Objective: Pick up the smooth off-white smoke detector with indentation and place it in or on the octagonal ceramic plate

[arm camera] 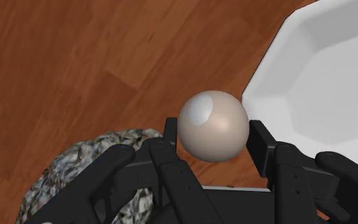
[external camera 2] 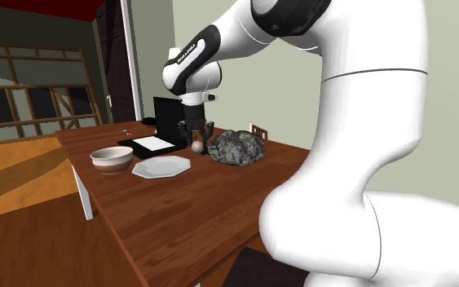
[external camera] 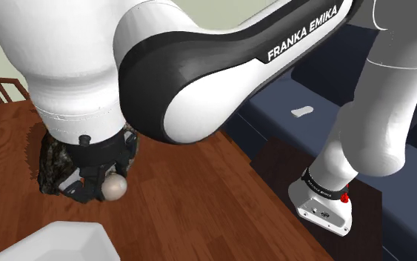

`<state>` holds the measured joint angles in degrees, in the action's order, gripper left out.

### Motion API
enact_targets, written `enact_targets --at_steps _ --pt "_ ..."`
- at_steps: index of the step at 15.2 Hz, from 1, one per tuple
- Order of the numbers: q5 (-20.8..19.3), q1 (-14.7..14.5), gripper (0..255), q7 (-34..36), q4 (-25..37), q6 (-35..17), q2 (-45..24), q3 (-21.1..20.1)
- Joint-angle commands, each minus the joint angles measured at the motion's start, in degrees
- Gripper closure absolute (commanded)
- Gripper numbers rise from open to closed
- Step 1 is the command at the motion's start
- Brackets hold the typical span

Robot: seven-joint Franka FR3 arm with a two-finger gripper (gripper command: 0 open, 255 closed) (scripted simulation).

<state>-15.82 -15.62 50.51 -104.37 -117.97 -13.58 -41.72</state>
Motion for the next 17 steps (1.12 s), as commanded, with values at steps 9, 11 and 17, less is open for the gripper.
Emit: enact_targets --at_steps 9,11,17 --pt "-12.3 -19.2 255 10.9 30.7 13.3 -22.1 3.1" --pt "-14.0 -24.1 255 11.4 39.7 17.1 -27.3 4.3" --pt "-15.2 -25.7 255 12.3 40.9 15.5 -30.2 5.2"
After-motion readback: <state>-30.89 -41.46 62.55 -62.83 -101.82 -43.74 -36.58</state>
